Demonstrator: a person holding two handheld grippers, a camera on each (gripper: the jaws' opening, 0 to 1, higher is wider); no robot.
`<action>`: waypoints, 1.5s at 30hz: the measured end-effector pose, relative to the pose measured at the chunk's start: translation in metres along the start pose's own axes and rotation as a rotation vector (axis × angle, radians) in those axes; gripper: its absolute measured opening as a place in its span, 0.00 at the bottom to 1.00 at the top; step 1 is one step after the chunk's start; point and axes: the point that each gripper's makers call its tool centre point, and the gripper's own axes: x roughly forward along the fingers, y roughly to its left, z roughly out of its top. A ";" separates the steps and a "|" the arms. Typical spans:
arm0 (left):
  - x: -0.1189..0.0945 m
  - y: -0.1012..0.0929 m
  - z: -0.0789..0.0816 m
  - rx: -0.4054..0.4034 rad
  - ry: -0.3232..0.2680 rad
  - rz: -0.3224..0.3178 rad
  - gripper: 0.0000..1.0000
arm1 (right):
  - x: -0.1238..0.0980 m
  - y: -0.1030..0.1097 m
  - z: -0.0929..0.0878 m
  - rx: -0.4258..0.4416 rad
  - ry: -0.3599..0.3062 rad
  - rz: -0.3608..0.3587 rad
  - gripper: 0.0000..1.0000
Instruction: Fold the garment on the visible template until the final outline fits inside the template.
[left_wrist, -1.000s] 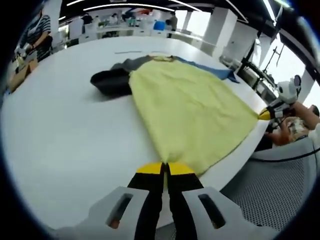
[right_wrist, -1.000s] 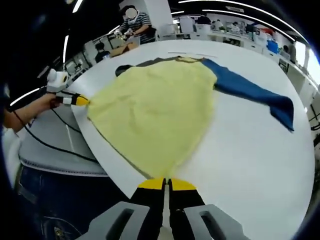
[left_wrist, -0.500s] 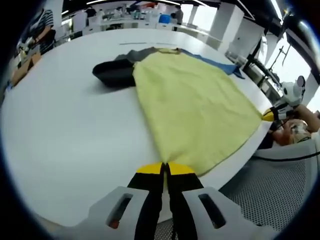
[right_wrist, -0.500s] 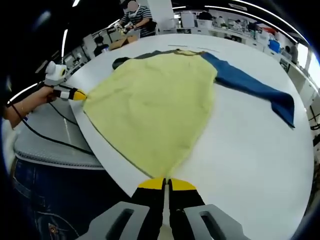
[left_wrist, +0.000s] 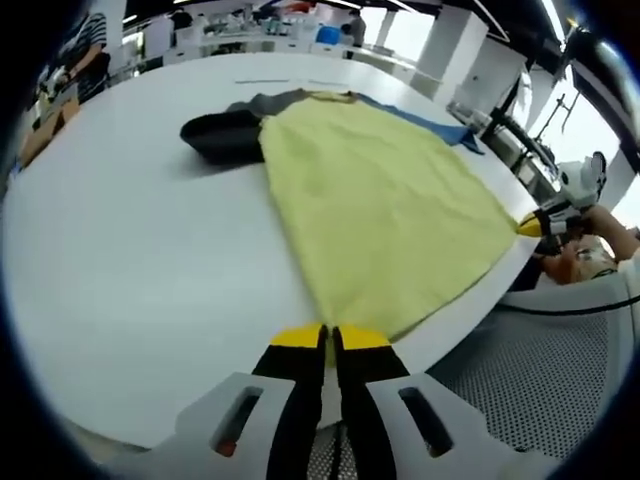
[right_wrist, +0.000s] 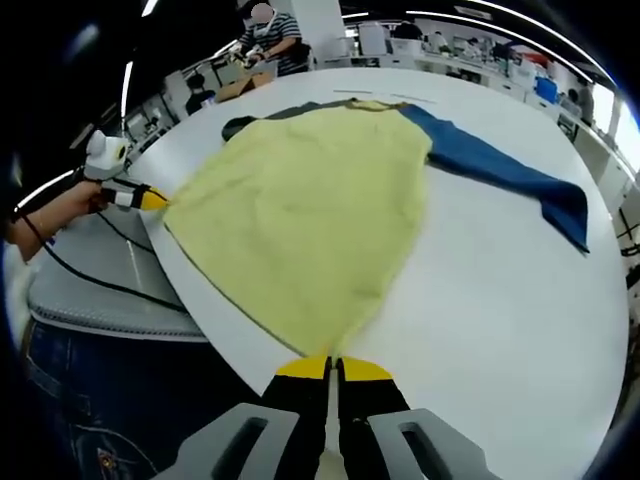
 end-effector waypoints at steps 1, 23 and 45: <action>0.000 0.002 -0.001 0.021 0.015 0.014 0.01 | 0.000 -0.001 -0.001 0.001 0.001 -0.002 0.00; -0.003 0.001 0.037 0.146 -0.190 0.034 0.47 | -0.015 -0.006 0.042 0.097 -0.235 0.028 0.46; -0.001 -0.013 0.071 0.169 -0.330 -0.017 0.93 | -0.034 -0.107 0.086 0.293 -0.442 -0.162 0.91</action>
